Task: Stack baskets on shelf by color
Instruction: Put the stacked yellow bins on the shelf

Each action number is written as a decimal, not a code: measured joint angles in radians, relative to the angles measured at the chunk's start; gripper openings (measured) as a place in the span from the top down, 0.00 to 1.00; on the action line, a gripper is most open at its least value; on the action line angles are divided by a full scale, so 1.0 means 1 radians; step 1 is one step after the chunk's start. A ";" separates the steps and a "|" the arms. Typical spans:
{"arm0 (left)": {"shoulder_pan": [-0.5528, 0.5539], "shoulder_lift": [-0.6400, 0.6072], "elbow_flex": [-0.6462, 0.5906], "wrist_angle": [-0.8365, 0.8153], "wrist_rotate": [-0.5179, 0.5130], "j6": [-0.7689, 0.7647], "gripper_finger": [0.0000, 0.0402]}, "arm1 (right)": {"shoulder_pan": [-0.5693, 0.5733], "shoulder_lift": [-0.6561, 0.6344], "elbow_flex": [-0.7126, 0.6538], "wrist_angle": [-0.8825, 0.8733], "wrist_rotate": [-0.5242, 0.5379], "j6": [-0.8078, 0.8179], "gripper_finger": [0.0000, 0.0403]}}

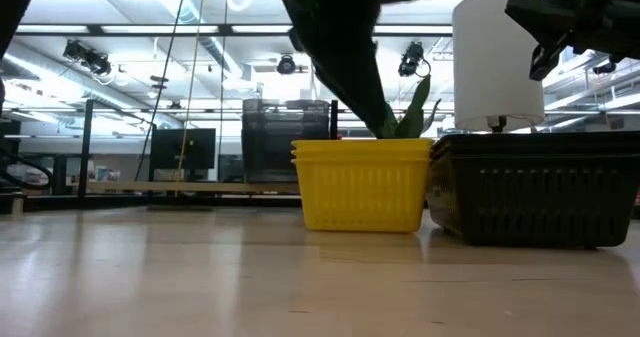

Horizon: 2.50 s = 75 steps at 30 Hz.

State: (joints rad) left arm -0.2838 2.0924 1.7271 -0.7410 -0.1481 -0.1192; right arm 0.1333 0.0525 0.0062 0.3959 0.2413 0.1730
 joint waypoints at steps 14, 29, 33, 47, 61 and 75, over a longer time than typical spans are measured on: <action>0.011 0.100 -0.001 -0.052 -0.016 0.055 0.62 | 0.000 0.000 0.000 0.005 0.000 0.000 0.93; 0.017 0.037 -0.001 -0.264 -0.016 0.018 0.95 | 0.000 0.000 0.000 0.007 0.000 0.000 0.93; -0.002 -0.040 -0.001 -0.364 -0.021 -0.009 0.96 | 0.000 0.000 0.000 0.011 0.000 0.000 0.93; -0.038 -0.471 -0.487 -0.239 -0.097 -0.190 0.96 | 0.000 0.000 0.000 0.014 -0.003 0.000 0.93; 0.053 -0.651 -0.679 -0.414 -0.199 -0.266 0.96 | 0.000 0.000 0.000 0.017 -0.003 0.000 0.93; 0.406 -0.648 -0.774 -0.215 -0.239 0.245 0.96 | 0.000 0.000 0.000 0.021 -0.003 0.000 0.93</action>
State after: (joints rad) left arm 0.1219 1.4445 0.9531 -0.9565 -0.3867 0.1263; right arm 0.1333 0.0525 0.0059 0.4172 0.2379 0.1730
